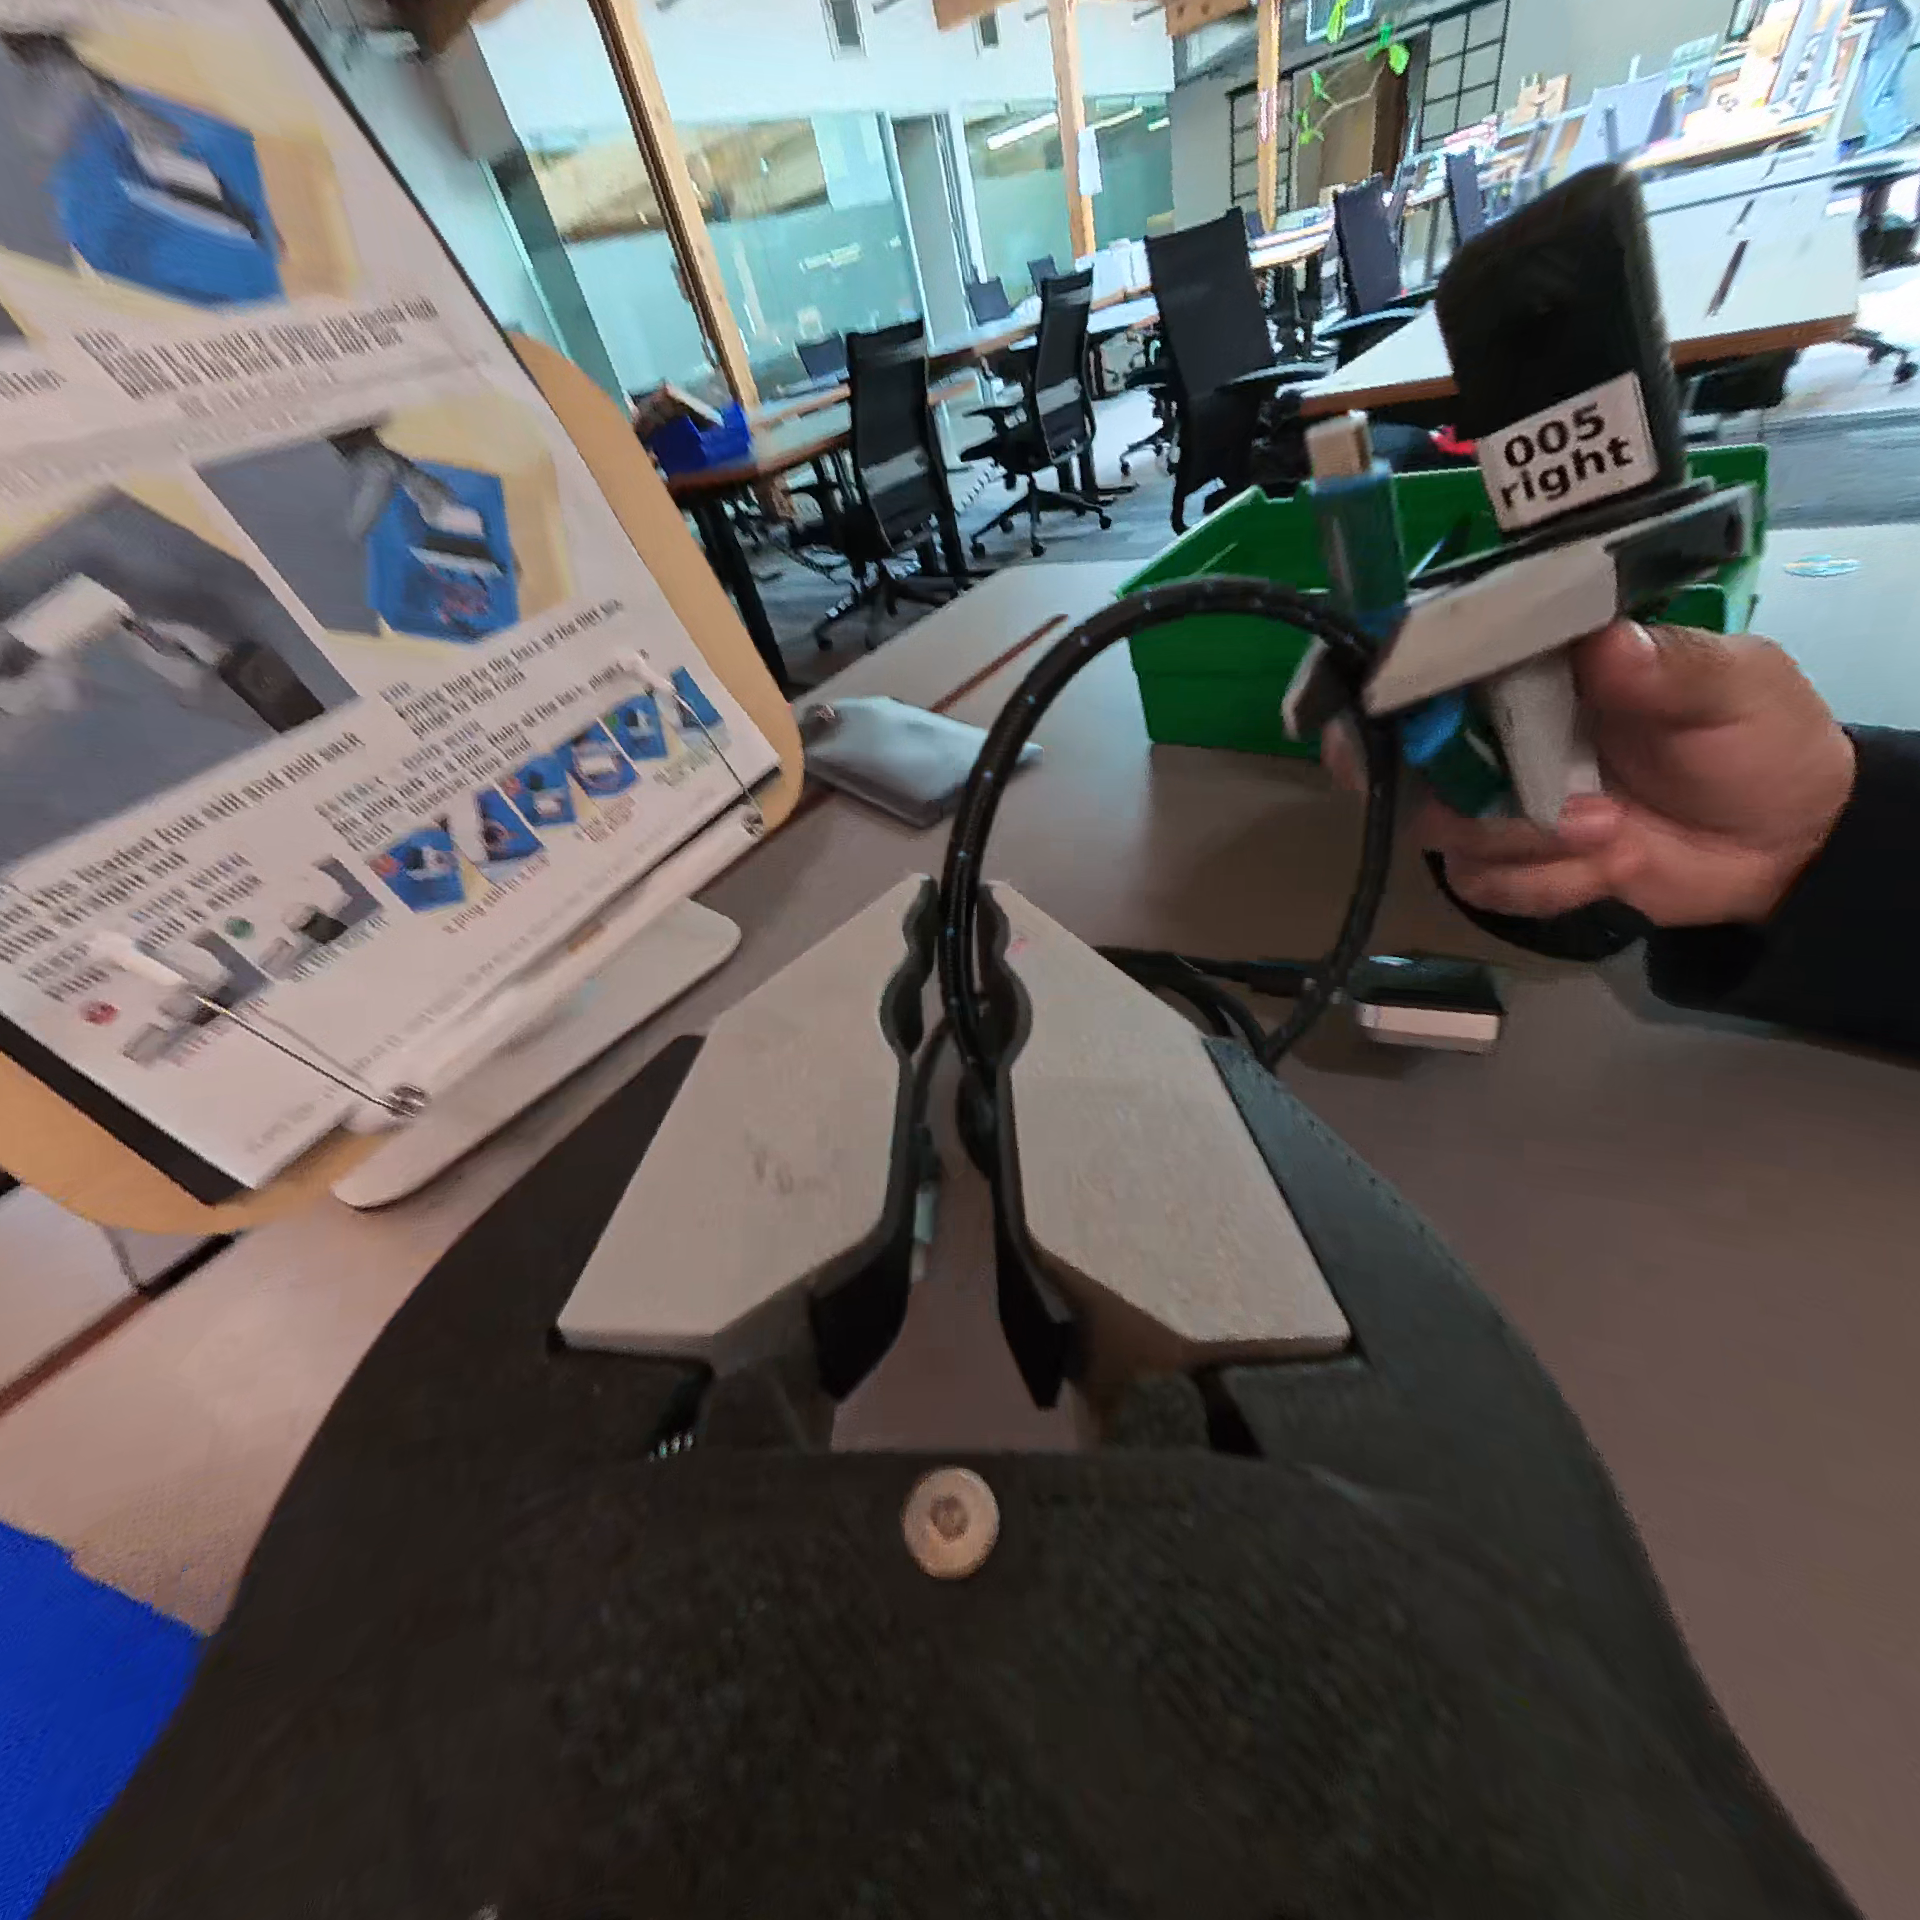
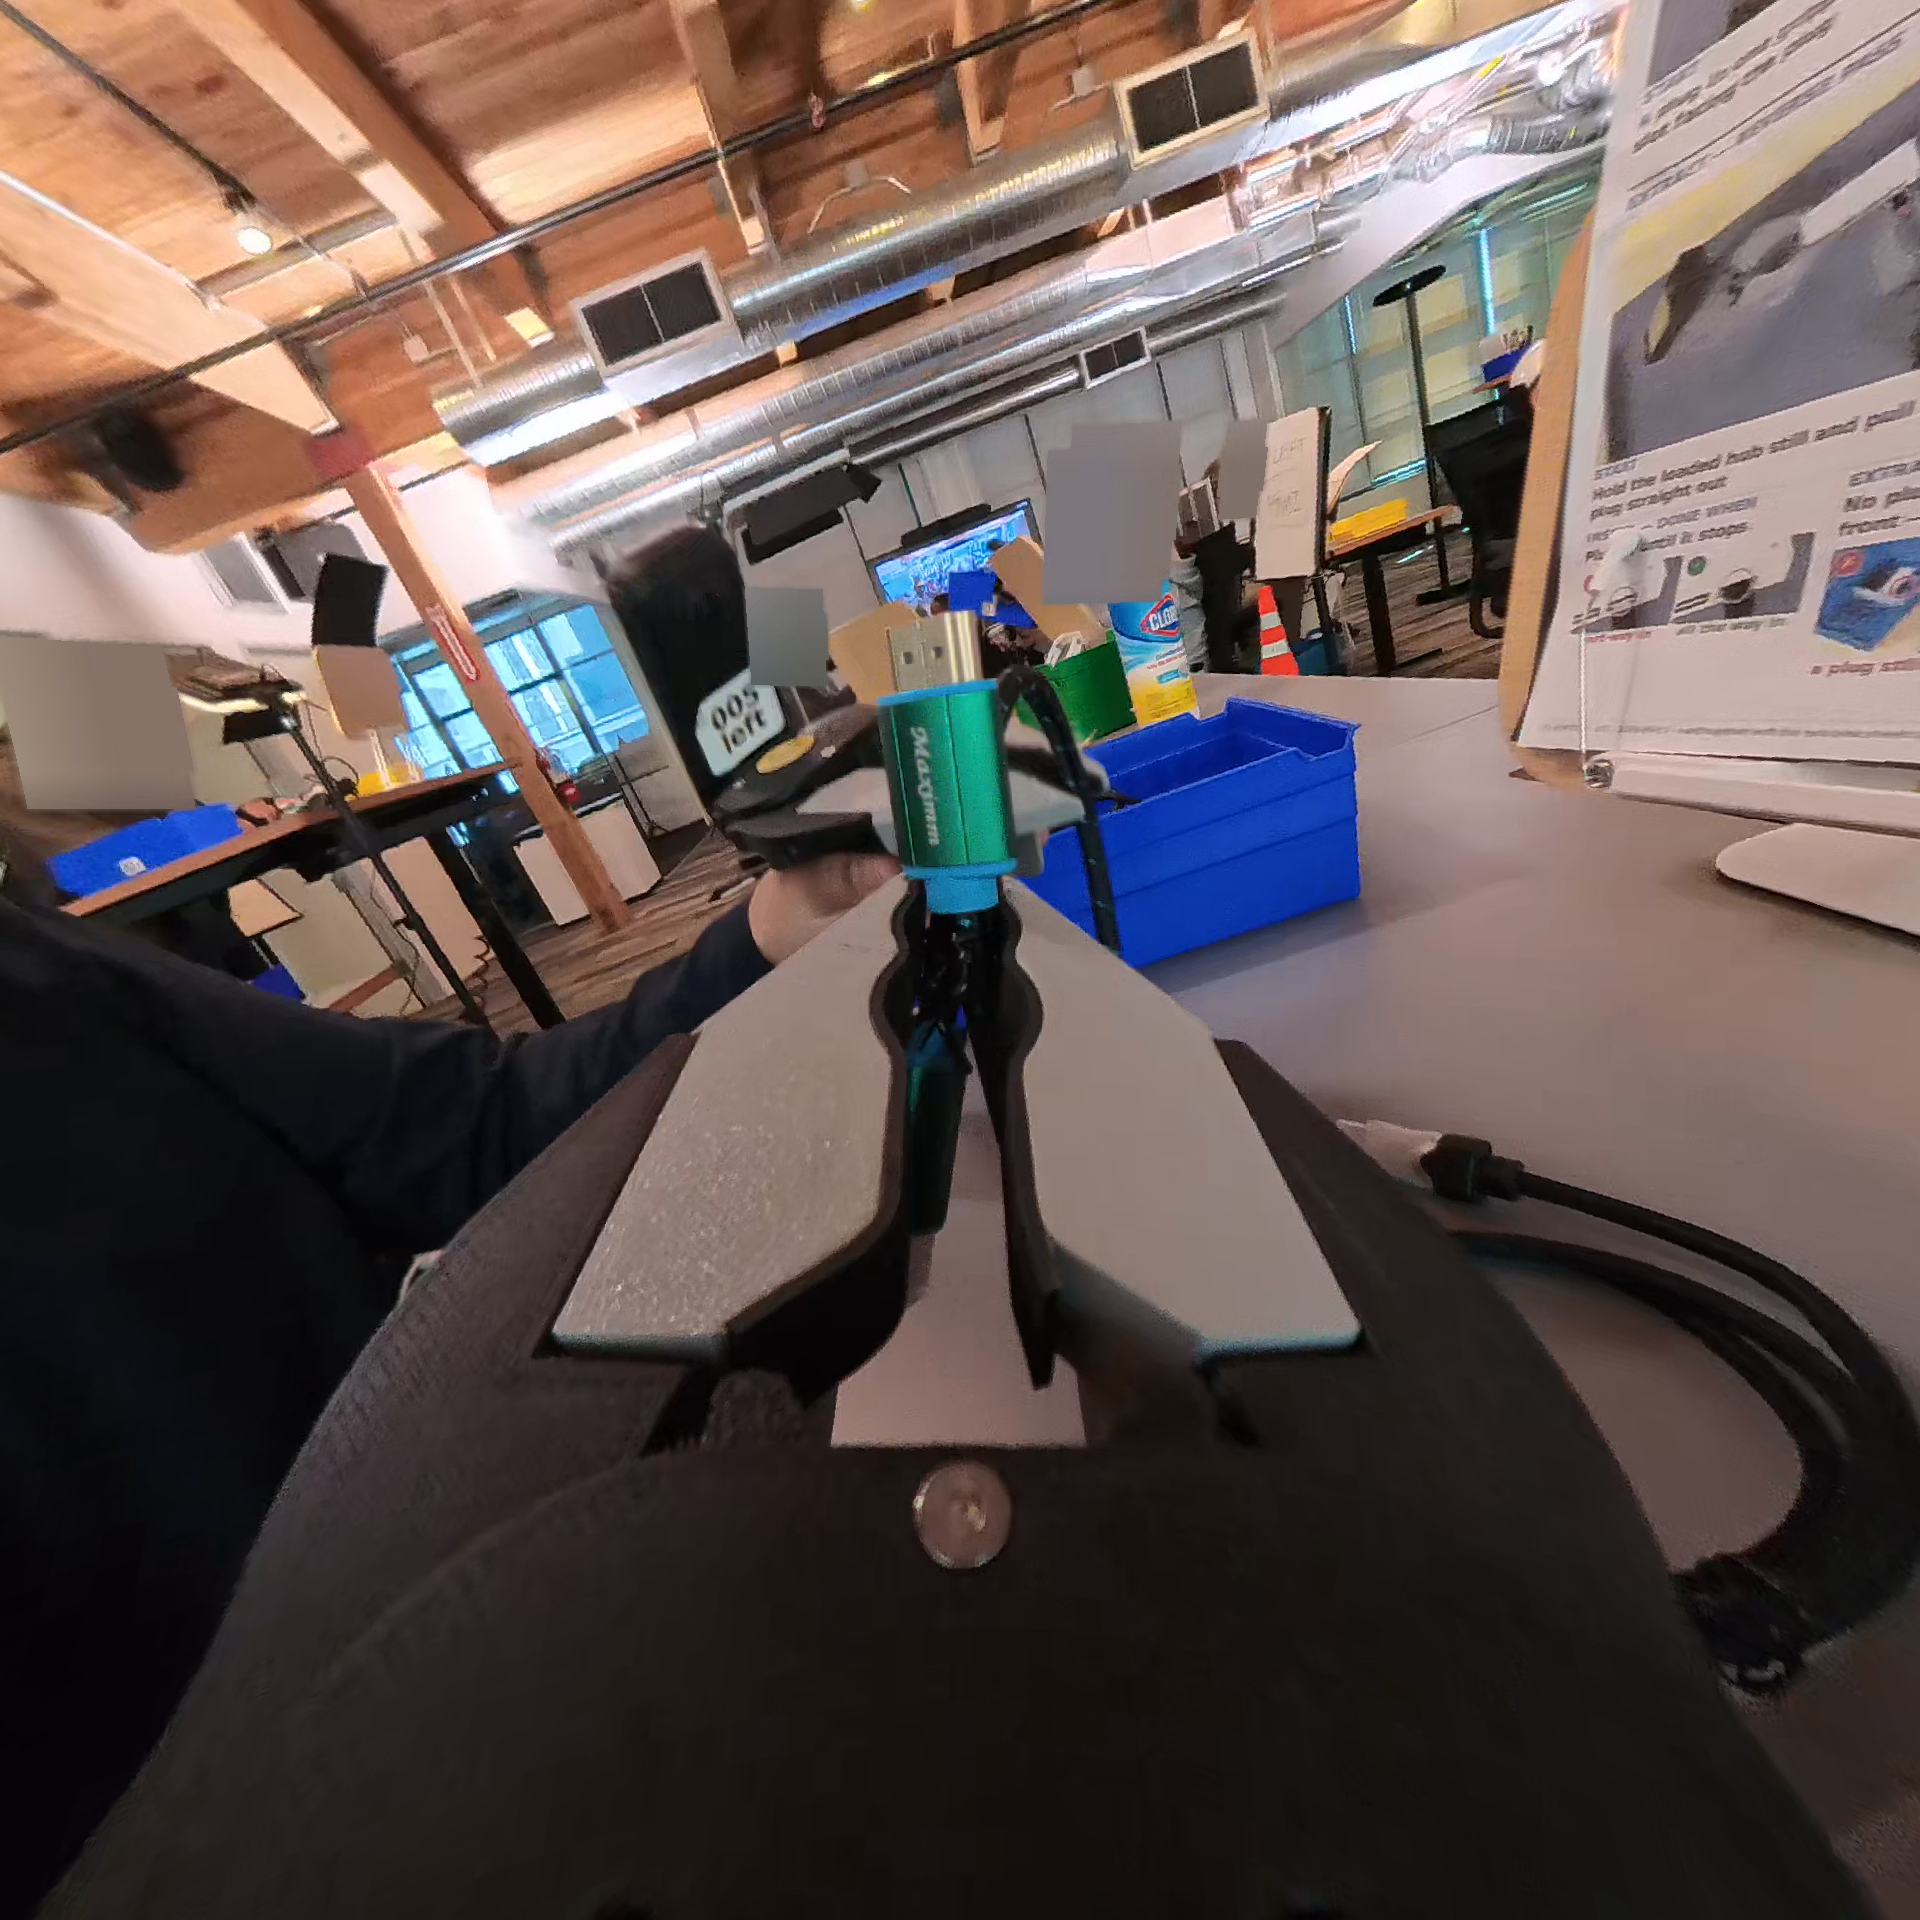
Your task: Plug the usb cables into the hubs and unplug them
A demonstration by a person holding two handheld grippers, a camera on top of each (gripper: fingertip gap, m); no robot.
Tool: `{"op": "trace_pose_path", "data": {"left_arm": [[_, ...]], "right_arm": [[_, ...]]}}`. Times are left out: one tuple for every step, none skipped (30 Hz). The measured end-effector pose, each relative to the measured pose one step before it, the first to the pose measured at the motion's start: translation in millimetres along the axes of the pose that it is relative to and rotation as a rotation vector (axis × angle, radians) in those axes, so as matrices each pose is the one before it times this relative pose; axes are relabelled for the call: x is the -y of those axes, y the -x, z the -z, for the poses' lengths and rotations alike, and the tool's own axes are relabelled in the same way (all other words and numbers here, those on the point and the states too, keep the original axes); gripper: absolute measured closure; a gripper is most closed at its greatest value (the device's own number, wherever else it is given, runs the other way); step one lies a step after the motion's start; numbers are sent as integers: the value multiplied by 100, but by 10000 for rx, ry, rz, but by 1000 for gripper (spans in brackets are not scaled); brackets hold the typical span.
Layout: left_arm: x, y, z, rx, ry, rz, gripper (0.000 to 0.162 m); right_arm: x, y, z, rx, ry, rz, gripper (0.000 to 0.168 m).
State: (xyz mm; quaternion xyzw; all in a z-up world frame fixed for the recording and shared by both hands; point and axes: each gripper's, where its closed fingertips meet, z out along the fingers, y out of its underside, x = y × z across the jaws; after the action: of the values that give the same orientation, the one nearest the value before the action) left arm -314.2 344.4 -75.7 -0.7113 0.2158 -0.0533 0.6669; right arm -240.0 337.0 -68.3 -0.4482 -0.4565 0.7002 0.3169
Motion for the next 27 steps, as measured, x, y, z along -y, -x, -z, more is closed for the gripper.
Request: {"op": "trace_pose_path", "data": {"left_arm": [[-533, 4, -142, 1, 87, 288, 158], [-370, 213, -6, 111, -1, 252, 158], [-278, 247, 91, 87, -30, 288, 158], [-194, 140, 136, -47, -13, 333, 157], [-141, 66, 162, -145, 6, 380, 158], [-192, 1, 165, -210, 68, 391, 160], [-290, 86, 75, -148, 191, 367, 162], [-416, 124, 8, -100, 294, 284, 161], [-531, 61, -99, -88, 353, 217, 158], [-615, -140, -229, -176, 392, 144, 151], [-598, -273, -355, -207, 351, 86, 141], [-552, -321, -474, -163, 290, 54, 131], [-539, -494, -569, -224, 269, -5, 123], [-580, -718, -670, -336, 282, -46, 116], [-573, -803, -715, -389, 300, -98, 108], [-551, -841, -706, -412, 314, -181, 104], [-450, -829, -639, -385, 301, -400, 103], [-271, -526, -519, -135, 224, -666, 102], [-132, -337, -417, 95, 127, -907, 104], [8, -389, -361, 165, 59, -1052, 105], [241, -408, -359, 212, -53, -988, 106], [436, -478, -359, 161, -148, -836, 108], [527, -654, -425, -39, -182, -658, 108], [510, -696, -462, -175, -155, -469, 107], [359, -504, -516, -155, -67, -363, 105], [146, -368, -531, -160, 27, -344, 103], [-17, -576, -508, -330, 72, -420, 103]], "right_arm": [[331, -167, 373, -65, -75, -65, 160], [378, -201, 396, -133, -93, 13, 160], [388, -208, 403, -177, -94, 86, 160], [323, -57, 394, -87, -37, 82, 160], [314, 14, 402, -46, -52, 28, 160], [374, -13, 425, -75, -125, -102, 161], [347, 118, 469, -53, -139, -325, 160], [205, 415, 479, 7, -36, -512, 161], [-118, 553, 497, -54, 176, -583, 161], [-401, 574, 523, -195, 340, -531, 160], [-576, 735, 554, -214, 408, -412, 160], [-664, 1077, 576, -90, 417, -264, 160], [-654, 1314, 555, 1, 352, -130, 160], [-605, 1326, 548, -3, 266, -93, 160], [-628, 1271, 501, 6, 218, -132, 160], [-703, 1177, 475, 52, 197, -180, 160], [-770, 929, 455, 46, 157, -219, 160], [-842, 533, 451, -29, 141, -250, 160], [-910, -11, 488, -185, 153, -231, 160], [-851, -617, 543, -381, 93, -223, 160], [-677, -970, 619, -422, -11, -294, 160], [-516, -944, 642, -251, -85, -393, 160], [-348, -793, 666, -65, -150, -455, 160], [-206, -735, 673, -22, -192, -436, 160], [-143, -730, 646, -40, -187, -372, 160], [-112, -624, 580, 10, -165, -356, 160], [-19, -381, 511, 129, -178, -394, 160]]}}
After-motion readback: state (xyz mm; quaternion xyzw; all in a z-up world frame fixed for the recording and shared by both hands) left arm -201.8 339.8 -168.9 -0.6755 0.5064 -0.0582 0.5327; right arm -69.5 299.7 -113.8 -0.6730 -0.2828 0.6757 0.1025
